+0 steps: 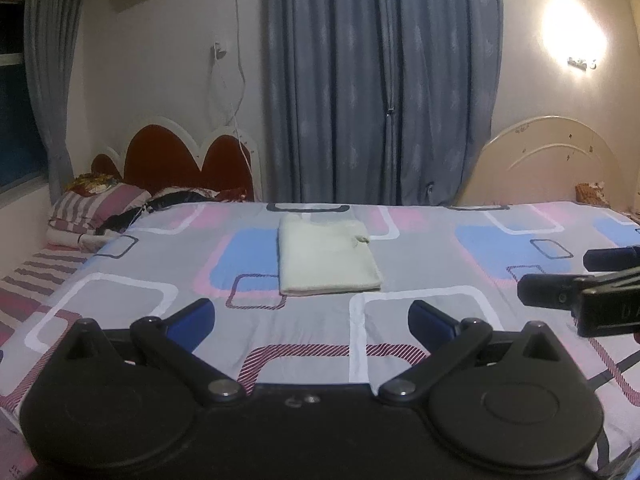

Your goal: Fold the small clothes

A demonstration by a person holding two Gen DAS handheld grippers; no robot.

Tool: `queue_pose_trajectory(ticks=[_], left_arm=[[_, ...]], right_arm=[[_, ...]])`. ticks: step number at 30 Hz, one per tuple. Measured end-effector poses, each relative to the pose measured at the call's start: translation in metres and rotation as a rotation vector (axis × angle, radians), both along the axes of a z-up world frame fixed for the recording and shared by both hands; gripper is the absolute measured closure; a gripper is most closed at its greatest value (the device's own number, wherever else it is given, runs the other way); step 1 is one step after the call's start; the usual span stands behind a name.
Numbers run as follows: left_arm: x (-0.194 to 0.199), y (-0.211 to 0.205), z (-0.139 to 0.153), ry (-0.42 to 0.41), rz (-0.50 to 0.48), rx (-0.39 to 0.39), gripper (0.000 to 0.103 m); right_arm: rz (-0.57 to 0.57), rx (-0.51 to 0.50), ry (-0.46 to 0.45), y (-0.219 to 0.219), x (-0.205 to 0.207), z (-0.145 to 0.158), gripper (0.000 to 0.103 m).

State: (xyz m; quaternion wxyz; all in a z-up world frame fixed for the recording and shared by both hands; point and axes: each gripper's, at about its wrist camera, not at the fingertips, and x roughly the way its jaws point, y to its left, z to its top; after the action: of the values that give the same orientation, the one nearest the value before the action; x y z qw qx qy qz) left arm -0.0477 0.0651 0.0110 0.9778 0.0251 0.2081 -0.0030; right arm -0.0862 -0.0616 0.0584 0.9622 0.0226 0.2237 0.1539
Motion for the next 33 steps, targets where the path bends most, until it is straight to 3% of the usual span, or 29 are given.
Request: queue_pose_trajectory(ticks=[33], left_arm=[[-0.002,-0.009,0.009,-0.031,-0.020,-0.004,0.000]], right_arm=[[0.011,-0.006,-0.041,-0.032,0.002,0.009,0.000]])
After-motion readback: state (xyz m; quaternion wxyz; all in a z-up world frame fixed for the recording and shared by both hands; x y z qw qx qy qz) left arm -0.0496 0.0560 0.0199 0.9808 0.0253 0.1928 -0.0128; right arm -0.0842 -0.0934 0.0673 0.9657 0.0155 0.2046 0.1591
